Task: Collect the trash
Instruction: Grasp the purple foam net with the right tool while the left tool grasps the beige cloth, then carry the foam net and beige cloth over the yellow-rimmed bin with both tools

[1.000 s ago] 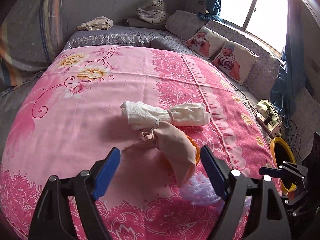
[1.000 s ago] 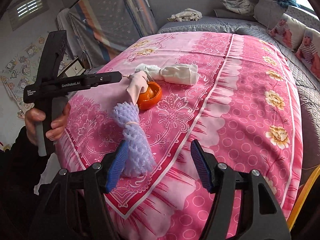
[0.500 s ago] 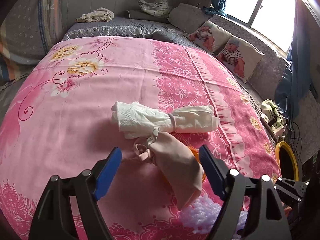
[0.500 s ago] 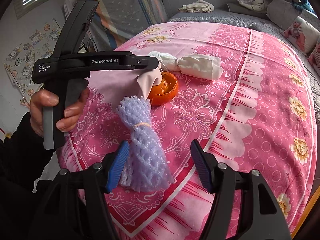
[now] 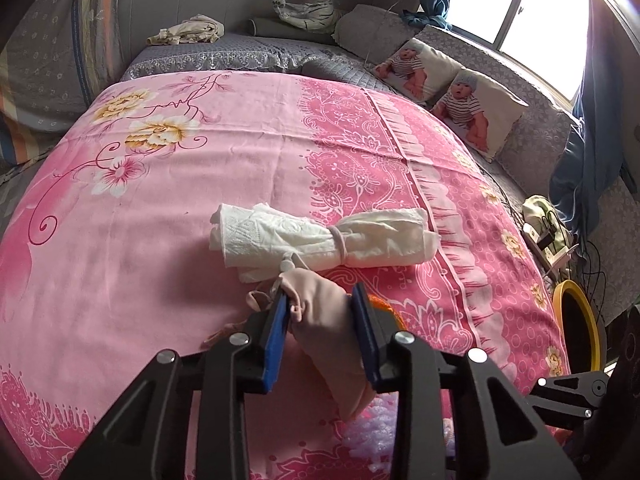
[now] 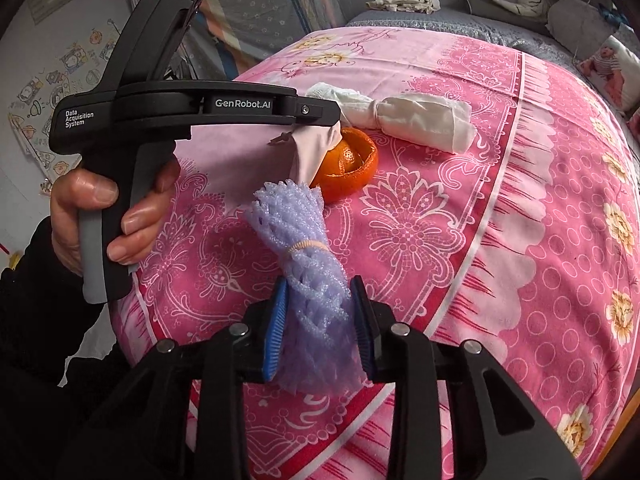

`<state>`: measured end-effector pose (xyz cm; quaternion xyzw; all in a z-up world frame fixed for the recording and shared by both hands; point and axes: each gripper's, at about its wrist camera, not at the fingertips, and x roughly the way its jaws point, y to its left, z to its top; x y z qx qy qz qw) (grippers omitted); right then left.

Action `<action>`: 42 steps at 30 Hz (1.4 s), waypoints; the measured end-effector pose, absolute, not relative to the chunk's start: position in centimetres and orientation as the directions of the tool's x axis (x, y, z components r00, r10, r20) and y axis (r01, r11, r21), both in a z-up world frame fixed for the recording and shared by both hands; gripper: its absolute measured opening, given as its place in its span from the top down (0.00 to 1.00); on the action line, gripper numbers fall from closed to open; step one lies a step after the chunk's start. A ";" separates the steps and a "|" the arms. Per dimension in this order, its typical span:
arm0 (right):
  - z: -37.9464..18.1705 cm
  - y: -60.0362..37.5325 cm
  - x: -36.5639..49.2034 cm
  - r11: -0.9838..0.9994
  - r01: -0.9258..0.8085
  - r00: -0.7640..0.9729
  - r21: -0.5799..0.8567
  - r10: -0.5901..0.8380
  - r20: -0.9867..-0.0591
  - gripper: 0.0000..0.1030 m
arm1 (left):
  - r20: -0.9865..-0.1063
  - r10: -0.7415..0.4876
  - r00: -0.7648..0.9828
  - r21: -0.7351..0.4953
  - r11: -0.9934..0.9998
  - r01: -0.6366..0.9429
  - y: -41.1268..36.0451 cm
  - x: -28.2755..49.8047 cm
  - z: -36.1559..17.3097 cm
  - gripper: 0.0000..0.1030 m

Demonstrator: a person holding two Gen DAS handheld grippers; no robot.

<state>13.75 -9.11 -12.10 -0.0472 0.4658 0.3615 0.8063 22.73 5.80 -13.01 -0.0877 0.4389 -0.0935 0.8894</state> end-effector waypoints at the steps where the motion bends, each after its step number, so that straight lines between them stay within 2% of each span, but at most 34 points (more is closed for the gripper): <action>1: -12.1 -9.1 13.7 0.737 -0.625 0.309 0.258 0.536 -0.786 0.77 | -0.762 -0.247 0.599 -0.242 0.966 0.089 5.9 22.7 -12.9 0.74; 7: -11.3 -9.7 13.3 0.744 -0.618 0.332 0.254 0.539 -0.774 0.80 | -0.741 -0.290 0.605 -0.310 0.948 0.074 7.3 22.1 -12.2 0.77; 23: -9.2 -12.6 12.5 0.791 -0.563 0.413 0.239 0.520 -0.748 0.80 | -0.672 -0.279 0.686 -0.299 0.950 0.094 8.0 18.0 -7.8 0.77; 31: -8.5 -15.9 12.4 0.832 -0.496 0.466 0.248 0.496 -0.733 0.80 | -0.661 -0.297 0.689 -0.267 0.951 0.154 5.1 16.3 -6.4 0.77; 42: -7.4 -22.6 12.6 0.902 -0.352 0.570 0.249 0.418 -0.707 0.80 | -0.645 -0.396 0.653 -0.239 0.917 0.320 -1.6 15.5 -4.6 0.77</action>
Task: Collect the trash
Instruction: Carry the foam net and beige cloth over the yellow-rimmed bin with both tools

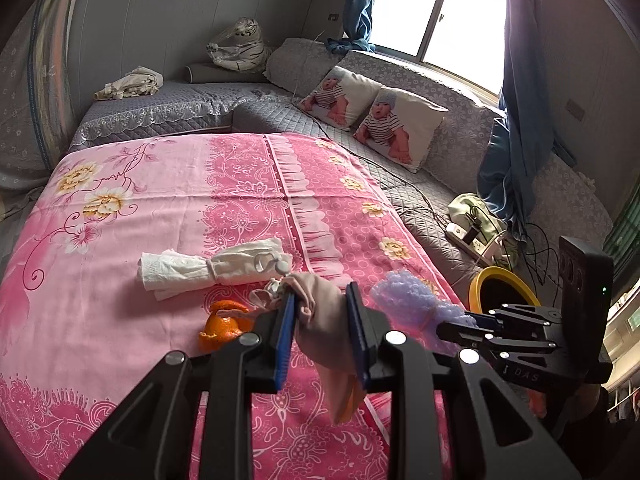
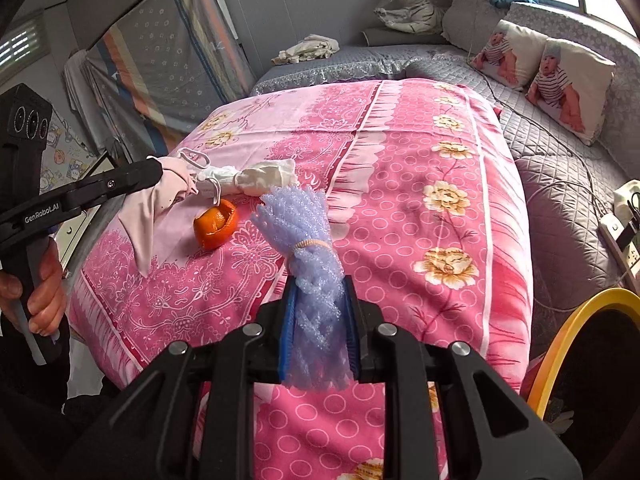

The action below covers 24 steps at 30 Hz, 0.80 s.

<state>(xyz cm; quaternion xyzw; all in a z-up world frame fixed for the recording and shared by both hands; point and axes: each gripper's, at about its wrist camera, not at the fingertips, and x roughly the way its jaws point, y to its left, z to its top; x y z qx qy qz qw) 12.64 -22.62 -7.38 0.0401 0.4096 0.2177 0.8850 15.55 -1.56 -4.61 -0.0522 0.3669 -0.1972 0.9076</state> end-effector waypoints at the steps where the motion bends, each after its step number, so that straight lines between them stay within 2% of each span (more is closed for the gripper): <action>1: -7.3 -23.4 12.7 0.907 -0.338 0.579 0.250 0.410 -0.705 0.80 | -0.645 -0.404 0.649 -0.234 0.913 0.335 -2.3 15.5 -4.5 0.77; 15: -7.8 -35.6 11.5 0.964 -0.078 0.680 0.255 0.239 -0.693 0.80 | -0.647 -0.531 0.547 -0.162 0.797 0.582 -14.9 15.7 -3.1 0.77; 24: -8.5 -44.0 9.0 0.964 0.128 0.714 0.233 0.074 -0.696 0.80 | -0.659 -0.603 0.449 -0.127 0.678 0.724 -23.5 15.0 -3.1 0.77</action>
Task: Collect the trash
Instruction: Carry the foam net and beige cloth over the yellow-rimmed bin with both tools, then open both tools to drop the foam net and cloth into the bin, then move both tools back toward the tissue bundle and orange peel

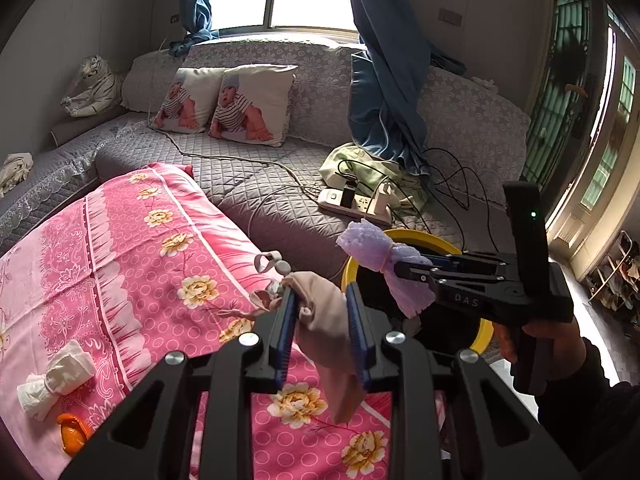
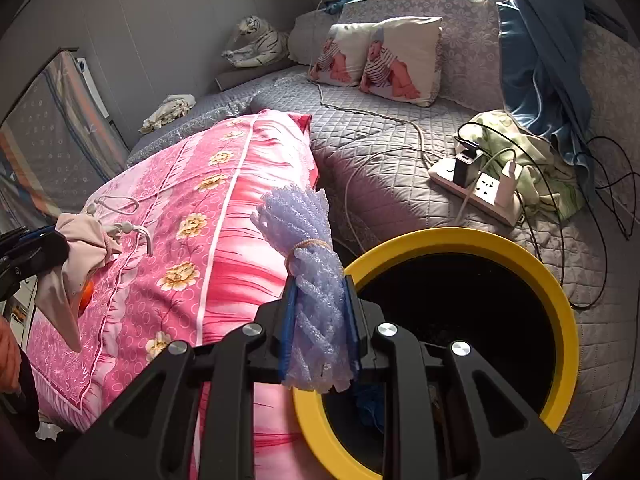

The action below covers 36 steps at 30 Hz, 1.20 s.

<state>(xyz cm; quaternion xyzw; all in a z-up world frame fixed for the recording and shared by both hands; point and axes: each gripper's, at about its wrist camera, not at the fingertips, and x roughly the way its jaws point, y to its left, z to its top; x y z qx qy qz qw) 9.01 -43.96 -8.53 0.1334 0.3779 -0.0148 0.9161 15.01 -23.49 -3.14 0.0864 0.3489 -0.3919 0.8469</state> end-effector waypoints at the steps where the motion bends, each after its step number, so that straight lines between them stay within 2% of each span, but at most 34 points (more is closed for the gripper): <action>1: -8.6 -44.8 8.6 0.961 0.151 0.716 0.233 0.057 -0.696 0.80 | -0.659 -0.612 0.437 -0.127 0.663 0.738 -24.3 14.9 -3.2 0.77; 9: -9.4 -50.1 6.2 0.926 0.326 0.698 0.192 -0.099 -0.709 0.80 | -0.659 -0.680 0.321 -0.178 0.556 0.812 -31.0 14.9 -4.7 0.77; 14: -10.7 -52.3 5.7 0.898 0.404 0.666 0.173 -0.159 -0.729 0.79 | -0.674 -0.699 0.240 -0.244 0.517 0.820 -34.1 15.6 -6.7 0.77; 18: -11.8 -53.4 5.5 0.881 0.432 0.648 0.192 -0.155 -0.746 0.79 | -0.693 -0.696 0.186 -0.295 0.510 0.808 -35.6 16.2 -8.3 0.75; 21: -12.2 -53.9 5.3 0.871 0.452 0.639 0.193 -0.165 -0.752 0.66 | -0.695 -0.697 0.178 -0.314 0.516 0.797 -36.0 16.3 -8.9 0.62; 22: -12.3 -54.1 5.3 0.867 0.459 0.639 0.195 -0.169 -0.751 0.56 | -0.691 -0.699 0.182 -0.318 0.521 0.792 -35.9 16.5 -8.9 0.49; 23: -12.2 -54.2 5.1 0.862 0.467 0.638 0.196 -0.175 -0.750 0.54 | -0.685 -0.702 0.193 -0.322 0.530 0.784 -35.7 16.6 -8.9 0.39; 27: -12.0 -54.7 4.7 0.852 0.487 0.634 0.194 -0.192 -0.750 0.54 | -0.678 -0.697 0.233 -0.316 0.562 0.764 -34.0 17.3 -8.3 0.35; 30: -11.4 -54.4 4.6 0.857 0.476 0.644 0.198 -0.186 -0.742 0.54 | -0.671 -0.685 0.282 -0.306 0.603 0.737 -31.8 18.0 -7.8 0.27; 36: -9.8 -50.5 6.9 0.916 0.335 0.696 0.223 -0.081 -0.713 0.48 | -0.671 -0.635 0.384 -0.279 0.695 0.663 -25.3 19.1 -7.3 0.25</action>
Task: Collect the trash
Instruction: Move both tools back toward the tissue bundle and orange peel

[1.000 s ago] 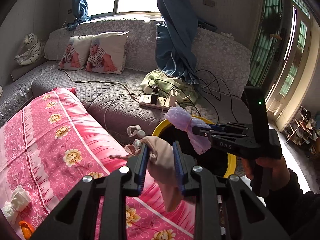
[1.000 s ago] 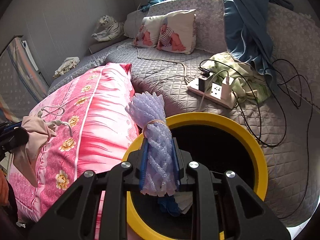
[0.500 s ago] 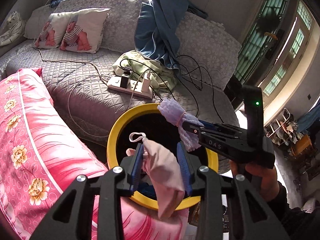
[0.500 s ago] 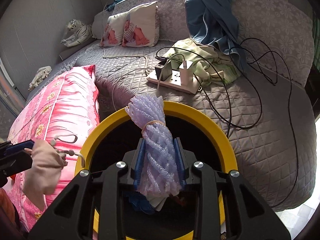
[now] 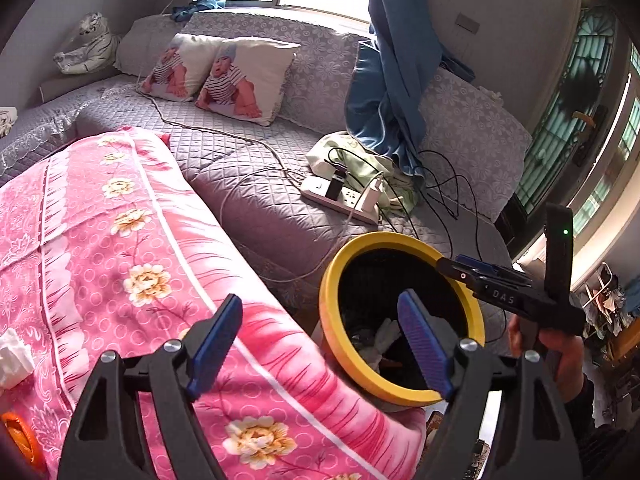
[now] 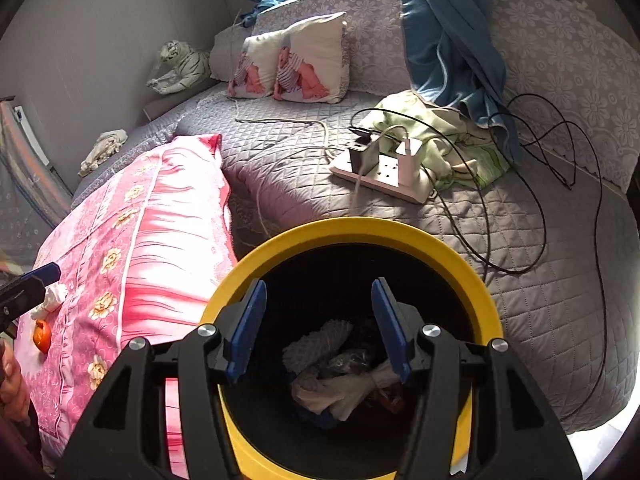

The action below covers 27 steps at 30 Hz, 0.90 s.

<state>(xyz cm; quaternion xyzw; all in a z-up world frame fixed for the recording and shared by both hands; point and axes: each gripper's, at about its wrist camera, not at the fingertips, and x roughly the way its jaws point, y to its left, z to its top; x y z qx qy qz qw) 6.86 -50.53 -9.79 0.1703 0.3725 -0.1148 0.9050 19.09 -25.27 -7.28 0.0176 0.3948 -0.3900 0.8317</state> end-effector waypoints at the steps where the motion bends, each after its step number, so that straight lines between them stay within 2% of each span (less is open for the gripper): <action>1: -9.5 -49.5 7.6 0.928 0.300 0.705 0.224 -0.057 -0.707 0.46 | -0.672 -0.623 0.400 -0.277 0.713 0.645 -23.9 19.3 -7.3 0.23; 16: -6.7 -30.8 18.0 0.956 -0.218 0.674 0.193 0.291 -0.678 0.45 | -0.692 -0.412 0.593 -0.257 0.908 0.330 -3.2 19.6 -8.3 0.22; 22: -6.2 -22.9 21.1 0.882 -0.452 0.597 0.137 0.413 -0.688 0.44 | -0.711 -0.372 0.597 -0.284 0.928 0.240 1.6 19.2 -10.1 0.22; 27: -6.9 -17.7 22.9 0.811 -0.575 0.533 0.109 0.472 -0.703 0.43 | -0.715 -0.371 0.593 -0.323 0.927 0.191 3.6 19.2 -11.4 0.22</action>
